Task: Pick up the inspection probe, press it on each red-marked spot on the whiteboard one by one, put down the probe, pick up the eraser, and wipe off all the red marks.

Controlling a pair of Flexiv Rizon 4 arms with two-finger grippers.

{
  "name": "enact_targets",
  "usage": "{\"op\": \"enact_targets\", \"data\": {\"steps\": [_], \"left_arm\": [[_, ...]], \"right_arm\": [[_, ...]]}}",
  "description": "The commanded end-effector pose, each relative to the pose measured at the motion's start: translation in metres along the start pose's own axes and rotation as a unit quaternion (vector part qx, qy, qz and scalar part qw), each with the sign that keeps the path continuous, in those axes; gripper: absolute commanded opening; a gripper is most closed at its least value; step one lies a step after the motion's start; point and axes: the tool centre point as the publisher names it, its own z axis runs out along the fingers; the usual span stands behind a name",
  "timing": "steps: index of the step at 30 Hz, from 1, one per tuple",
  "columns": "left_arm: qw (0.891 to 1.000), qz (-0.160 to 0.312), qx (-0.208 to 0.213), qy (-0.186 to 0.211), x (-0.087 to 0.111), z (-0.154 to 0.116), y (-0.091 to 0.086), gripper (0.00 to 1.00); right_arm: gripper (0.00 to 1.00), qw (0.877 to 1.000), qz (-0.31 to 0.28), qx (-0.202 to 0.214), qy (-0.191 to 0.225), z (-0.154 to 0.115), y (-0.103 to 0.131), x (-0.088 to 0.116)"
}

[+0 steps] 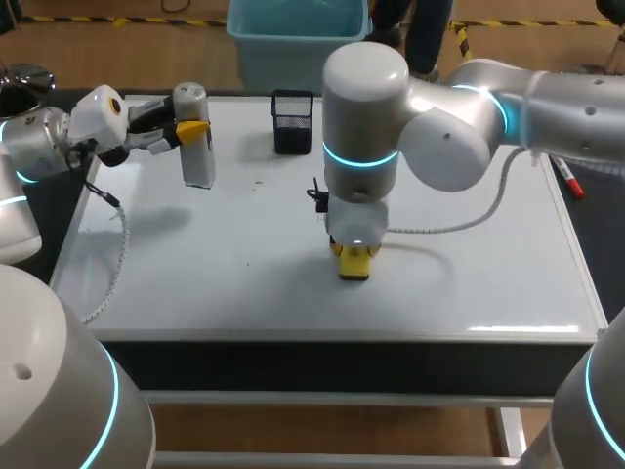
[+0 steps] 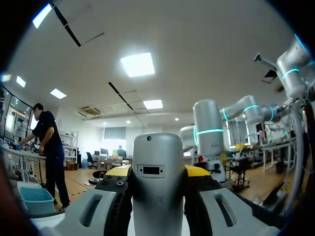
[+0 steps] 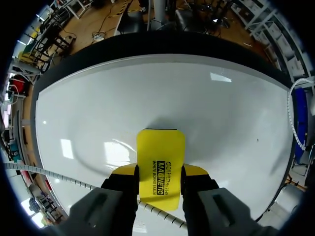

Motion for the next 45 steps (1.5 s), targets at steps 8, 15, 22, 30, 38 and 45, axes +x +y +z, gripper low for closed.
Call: {"op": "enact_targets", "data": {"steps": [8, 15, 22, 30, 38, 45], "left_arm": [[1.0, 0.001, 0.0, -0.001, 0.001, 0.001, -0.001, 0.0], [1.0, 0.001, 0.0, -0.001, 0.001, 0.001, -0.001, 0.0], [1.0, 0.001, 0.0, -0.001, 0.001, 0.001, -0.001, 0.0], [1.0, 0.001, 0.0, -0.001, 0.001, 0.001, -0.001, 0.0], [1.0, 0.001, 0.0, -0.001, 0.001, 0.001, -0.001, 0.0], [1.0, 0.001, 0.0, -0.001, 0.001, 0.001, -0.001, 0.0]], "right_arm": [[0.0, 1.0, 0.021, -0.005, 0.012, 0.006, -0.005, 0.033], [0.0, 0.999, 0.039, -0.003, 0.023, 0.007, -0.009, 0.057], [0.0, 0.998, 0.052, -0.003, 0.032, 0.008, -0.012, 0.073], [0.0, 0.998, 0.061, 0.002, 0.025, -0.029, -0.011, 0.069], [0.0, 0.999, 0.036, 0.0, 0.011, -0.041, -0.011, 0.026], [0.0, 1.0, -0.002, -0.004, 0.028, -0.02, 0.0, -0.015]]}}
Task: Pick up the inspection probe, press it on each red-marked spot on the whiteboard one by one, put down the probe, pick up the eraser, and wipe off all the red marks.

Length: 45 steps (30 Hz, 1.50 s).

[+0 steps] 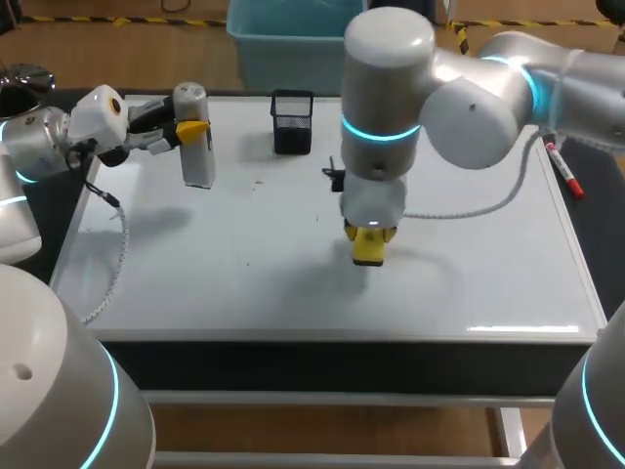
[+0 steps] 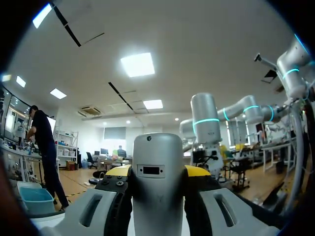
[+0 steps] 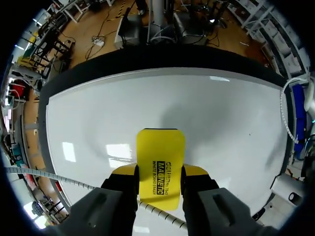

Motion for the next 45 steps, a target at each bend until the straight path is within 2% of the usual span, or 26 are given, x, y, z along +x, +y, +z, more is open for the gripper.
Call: {"op": "enact_targets", "data": {"steps": [1, 11, 23, 34, 40, 45], "left_arm": [[1.0, 0.001, 0.0, -0.001, 0.001, 0.001, -0.001, 0.0], [1.0, 0.001, 0.0, -0.001, 0.001, 0.001, -0.001, 0.0], [1.0, 0.001, 0.0, -0.001, 0.001, 0.001, -0.001, 0.0], [1.0, 0.001, 0.0, -0.001, 0.001, 0.001, -0.001, 0.0], [1.0, 0.001, 0.0, -0.001, 0.001, 0.001, -0.001, 0.0], [1.0, 0.001, 0.0, -0.001, 0.001, 0.001, -0.001, 0.0]], "right_arm": [[0.0, 1.0, -0.016, -0.003, 0.026, 0.02, 0.001, -0.033], [0.0, 0.999, -0.036, -0.006, 0.038, 0.037, 0.002, -0.05], [0.0, 0.998, -0.031, -0.018, 0.042, 0.049, -0.002, -0.039], [0.0, 0.999, 0.017, -0.02, 0.048, 0.052, -0.016, 0.005], [0.0, 0.997, 0.049, -0.028, 0.06, 0.06, -0.02, 0.037], [0.0, 0.995, 0.074, -0.022, 0.055, 0.053, -0.026, 0.064]]}}
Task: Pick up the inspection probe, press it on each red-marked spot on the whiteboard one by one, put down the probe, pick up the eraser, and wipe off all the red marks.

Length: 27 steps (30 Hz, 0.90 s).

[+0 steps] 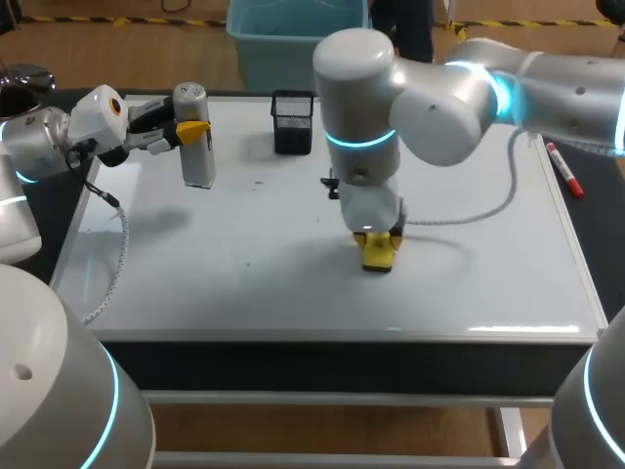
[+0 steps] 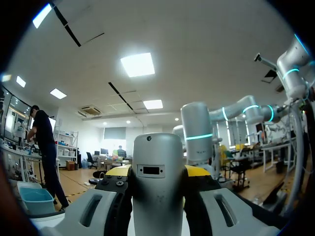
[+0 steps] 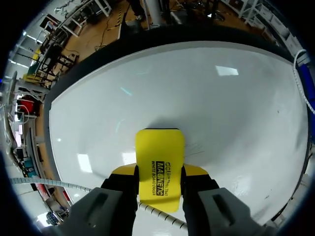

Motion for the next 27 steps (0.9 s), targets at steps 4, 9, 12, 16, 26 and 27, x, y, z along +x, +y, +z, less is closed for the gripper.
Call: {"op": "enact_targets", "data": {"steps": [4, 9, 12, 16, 26, 27], "left_arm": [[1.0, 0.001, 0.0, -0.001, 0.001, 0.001, -0.001, 0.0], [1.0, 0.001, 0.0, -0.001, 0.001, 0.001, -0.001, 0.0], [1.0, 0.001, 0.0, -0.001, 0.001, 0.001, -0.001, 0.0], [1.0, 0.001, 0.0, -0.001, 0.001, 0.001, -0.001, 0.0], [1.0, 0.001, 0.0, -0.001, 0.001, 0.001, -0.001, 0.0], [1.0, 0.001, 0.0, -0.001, 0.001, 0.001, -0.001, 0.0]], "right_arm": [[0.0, 1.0, 0.014, 0.008, -0.02, 0.001, -0.01, 0.042], [0.0, 0.999, 0.018, -0.017, -0.042, -0.016, -0.015, 0.059], [0.0, 0.999, 0.021, -0.005, -0.049, -0.033, -0.019, 0.07], [0.0, 0.998, 0.013, 0.015, -0.061, -0.052, -0.026, 0.083], [0.0, 0.998, 0.016, 0.035, -0.052, -0.064, -0.033, 0.095], [0.0, 0.998, 0.016, 0.035, -0.052, -0.064, -0.033, 0.095]]}}
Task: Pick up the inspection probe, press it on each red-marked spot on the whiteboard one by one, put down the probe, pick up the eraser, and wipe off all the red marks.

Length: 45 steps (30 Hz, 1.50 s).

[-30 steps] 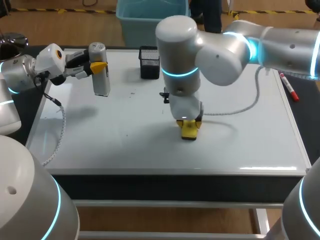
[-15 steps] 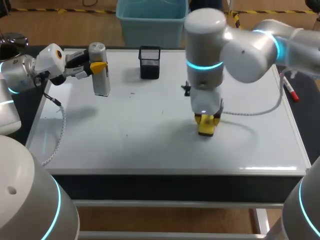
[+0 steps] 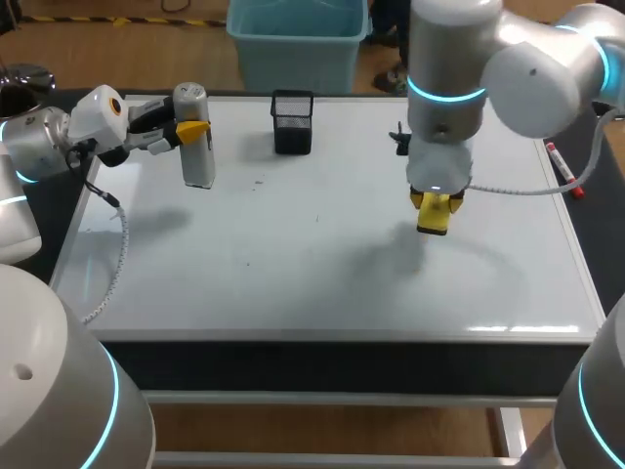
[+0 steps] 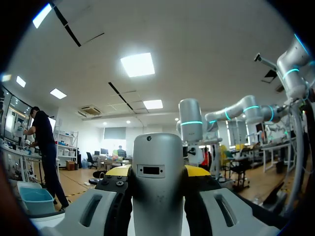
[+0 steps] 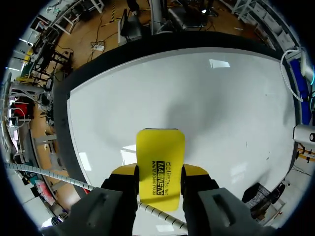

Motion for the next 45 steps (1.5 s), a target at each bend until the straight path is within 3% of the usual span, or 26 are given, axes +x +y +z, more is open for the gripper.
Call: {"op": "enact_targets", "data": {"steps": [1, 12, 20, 28, 31, 36, 45], "left_arm": [[1.0, 0.001, 0.0, -0.001, 0.001, 0.001, -0.001, 0.0], [1.0, 0.001, 0.0, -0.001, 0.001, 0.001, -0.001, 0.0], [1.0, 0.001, 0.0, -0.001, 0.001, 0.001, -0.001, 0.0], [1.0, 0.001, 0.0, -0.001, 0.001, 0.001, -0.001, 0.0], [1.0, 0.001, 0.0, -0.001, 0.001, 0.001, -0.001, 0.0], [1.0, 0.001, 0.0, -0.001, 0.001, 0.001, -0.001, 0.0], [1.0, 0.001, 0.0, -0.001, 0.001, 0.001, -0.001, 0.0]], "right_arm": [[0.0, 1.0, -0.002, 0.004, -0.009, -0.001, 0.002, 0.009], [0.0, 1.0, -0.001, 0.003, -0.009, 0.001, -0.001, 0.009], [0.0, 0.999, -0.005, 0.039, -0.006, -0.006, -0.081, 0.001], [0.0, 1.0, -0.013, 0.026, 0.006, 0.001, -0.149, -0.01], [0.0, 0.999, -0.029, 0.014, -0.017, 0.003, -0.165, -0.018], [0.0, 0.999, -0.044, 0.002, -0.011, 0.012, -0.187, -0.03], [0.0, 0.999, -0.049, -0.013, -0.011, 0.023, -0.217, -0.029]]}}
